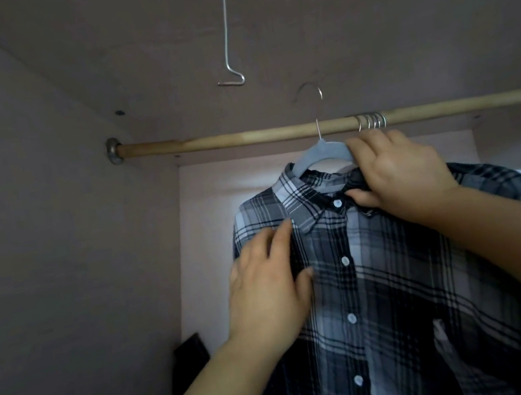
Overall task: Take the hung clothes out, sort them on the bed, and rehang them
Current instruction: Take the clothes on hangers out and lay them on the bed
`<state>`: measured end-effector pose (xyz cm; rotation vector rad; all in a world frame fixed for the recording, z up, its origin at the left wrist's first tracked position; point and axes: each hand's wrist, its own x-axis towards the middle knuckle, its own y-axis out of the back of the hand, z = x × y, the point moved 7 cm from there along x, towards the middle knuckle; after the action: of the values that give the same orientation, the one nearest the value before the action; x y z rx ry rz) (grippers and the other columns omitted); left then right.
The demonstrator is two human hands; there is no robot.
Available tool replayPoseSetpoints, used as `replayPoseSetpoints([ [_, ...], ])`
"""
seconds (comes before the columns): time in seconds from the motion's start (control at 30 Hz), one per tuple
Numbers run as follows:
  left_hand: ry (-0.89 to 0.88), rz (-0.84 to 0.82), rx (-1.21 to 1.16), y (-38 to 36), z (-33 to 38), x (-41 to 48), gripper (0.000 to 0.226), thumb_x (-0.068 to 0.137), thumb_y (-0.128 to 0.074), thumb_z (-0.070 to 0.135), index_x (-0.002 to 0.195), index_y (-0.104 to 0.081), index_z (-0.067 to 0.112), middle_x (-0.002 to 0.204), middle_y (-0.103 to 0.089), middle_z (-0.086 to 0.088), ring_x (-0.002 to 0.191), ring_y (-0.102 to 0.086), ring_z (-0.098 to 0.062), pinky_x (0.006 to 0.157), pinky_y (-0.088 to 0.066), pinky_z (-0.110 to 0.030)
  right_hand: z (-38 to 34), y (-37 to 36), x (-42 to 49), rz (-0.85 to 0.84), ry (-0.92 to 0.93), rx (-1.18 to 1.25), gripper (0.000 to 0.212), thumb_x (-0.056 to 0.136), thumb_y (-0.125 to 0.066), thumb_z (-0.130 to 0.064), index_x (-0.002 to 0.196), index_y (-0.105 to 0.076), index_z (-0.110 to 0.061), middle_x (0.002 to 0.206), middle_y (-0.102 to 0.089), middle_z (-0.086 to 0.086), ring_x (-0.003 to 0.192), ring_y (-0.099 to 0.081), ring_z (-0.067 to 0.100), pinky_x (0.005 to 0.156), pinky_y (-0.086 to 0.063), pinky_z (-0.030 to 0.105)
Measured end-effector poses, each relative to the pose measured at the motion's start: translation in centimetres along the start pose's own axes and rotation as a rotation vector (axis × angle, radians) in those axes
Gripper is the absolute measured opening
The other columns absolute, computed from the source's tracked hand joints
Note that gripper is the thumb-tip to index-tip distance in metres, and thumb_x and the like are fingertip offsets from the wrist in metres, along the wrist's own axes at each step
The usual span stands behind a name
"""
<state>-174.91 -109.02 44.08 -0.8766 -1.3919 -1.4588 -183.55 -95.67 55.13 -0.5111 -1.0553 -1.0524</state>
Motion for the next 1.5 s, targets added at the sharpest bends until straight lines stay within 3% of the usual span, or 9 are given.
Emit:
replayPoseSetpoints([
  [0.23, 0.008, 0.167, 0.067, 2.7, -1.0, -1.7, 0.088, 0.078, -0.059, 0.054, 0.146, -0.008, 0.030, 0.147, -0.030, -0.013, 0.131, -0.021, -0.025, 0.108, -0.024, -0.052, -4.0, 4.5, -6.8, 0.027, 0.048, 0.141, 0.078, 0.059, -0.075, -0.049, 0.121, -0.057, -0.004, 0.090, -0.066, 0.012, 0.069, -0.062, 0.030, 0.037, -0.044, 0.029],
  [0.37, -0.080, 0.106, 0.151, 2.1, -1.1, -5.3, 0.088, 0.073, -0.044, 0.068, 0.145, -0.018, 0.026, 0.117, -0.057, -0.008, 0.111, -0.050, -0.026, 0.100, -0.031, -0.058, -6.0, 6.2, -11.7, 0.007, 0.055, 0.197, 0.073, 0.069, -0.066, -0.053, 0.125, -0.057, -0.006, 0.089, -0.067, 0.009, 0.067, -0.061, 0.028, 0.035, -0.039, 0.024],
  [0.47, -0.117, 0.052, 0.093, 1.8, -0.8, -9.1, 0.084, 0.074, -0.045, 0.068, 0.143, -0.026, 0.025, 0.088, -0.058, 0.002, 0.082, -0.059, -0.020, 0.085, -0.045, -0.044, -7.4, 7.1, -15.6, -0.002, 0.082, 0.212, 0.068, 0.079, -0.051, -0.053, 0.128, -0.052, -0.006, 0.089, -0.067, 0.008, 0.068, -0.061, 0.027, 0.035, -0.042, 0.025],
  [0.53, -0.127, 0.012, 0.027, 1.7, 0.0, -11.8, 0.081, 0.072, -0.050, 0.062, 0.142, -0.029, 0.026, 0.079, -0.052, 0.003, 0.073, -0.055, -0.019, 0.074, -0.041, -0.032, -8.2, 7.8, -18.4, -0.057, 0.083, 0.219, 0.068, 0.079, -0.042, -0.053, 0.130, -0.047, -0.008, 0.089, -0.067, 0.006, 0.071, -0.062, 0.026, 0.037, -0.044, 0.025],
  [0.67, -0.180, -0.103, -0.034, 2.1, 2.7, -18.3, 0.082, 0.070, -0.054, 0.053, 0.142, -0.028, 0.027, 0.075, -0.042, 0.006, 0.068, -0.050, -0.017, 0.069, -0.036, -0.029, -9.5, 11.6, -25.4, -0.156, 0.044, 0.201, 0.069, 0.080, -0.040, -0.053, 0.134, -0.040, -0.010, 0.087, -0.066, 0.003, 0.072, -0.059, 0.023, 0.039, -0.043, 0.026],
  [0.83, -0.202, -0.220, -0.137, 2.1, 6.0, -23.8, 0.101, 0.054, -0.084, 0.039, 0.140, -0.033, 0.025, 0.070, -0.043, 0.004, 0.061, -0.049, -0.018, 0.062, -0.035, -0.028, -9.7, 15.6, -31.9, -0.343, -0.108, 0.175, 0.071, 0.076, -0.042, -0.053, 0.134, -0.041, -0.013, 0.082, -0.063, -0.003, 0.078, -0.050, 0.018, 0.038, -0.042, 0.025],
  [1.0, -0.301, -0.368, -0.324, 4.4, 11.8, -31.4, 0.105, 0.052, -0.088, 0.034, 0.141, -0.031, 0.028, 0.075, -0.050, 0.002, 0.064, -0.050, -0.019, 0.065, -0.034, -0.029, -10.4, 24.6, -40.0, -0.533, -0.288, 0.067, 0.072, 0.076, -0.042, -0.054, 0.136, -0.037, -0.014, 0.080, -0.062, -0.004, 0.077, -0.050, 0.017, 0.036, -0.044, 0.025],
  [1.23, -0.449, -0.482, -0.616, 9.7, 22.9, -39.5, 0.103, 0.049, -0.088, 0.037, 0.138, -0.035, 0.029, 0.070, -0.046, 0.004, 0.062, -0.047, -0.017, 0.062, -0.033, -0.028, -9.1, 39.9, -48.1, -0.790, -0.523, -0.108, 0.094, 0.061, -0.073, -0.052, 0.138, -0.036, -0.014, 0.084, -0.062, -0.004, 0.083, -0.043, 0.016, 0.031, -0.041, 0.025],
  [1.5, -0.661, -0.572, -0.980, 19.8, 37.5, -48.0, 0.109, 0.046, -0.088, 0.039, 0.139, -0.032, 0.032, 0.069, -0.046, 0.005, 0.060, -0.049, -0.017, 0.058, -0.039, -0.029, -7.9, 60.1, -54.8, -0.974, -0.736, -0.407, 0.102, 0.053, -0.083, -0.051, 0.137, -0.040, -0.013, 0.088, -0.063, -0.008, 0.082, -0.048, 0.013, 0.041, -0.047, 0.022],
])
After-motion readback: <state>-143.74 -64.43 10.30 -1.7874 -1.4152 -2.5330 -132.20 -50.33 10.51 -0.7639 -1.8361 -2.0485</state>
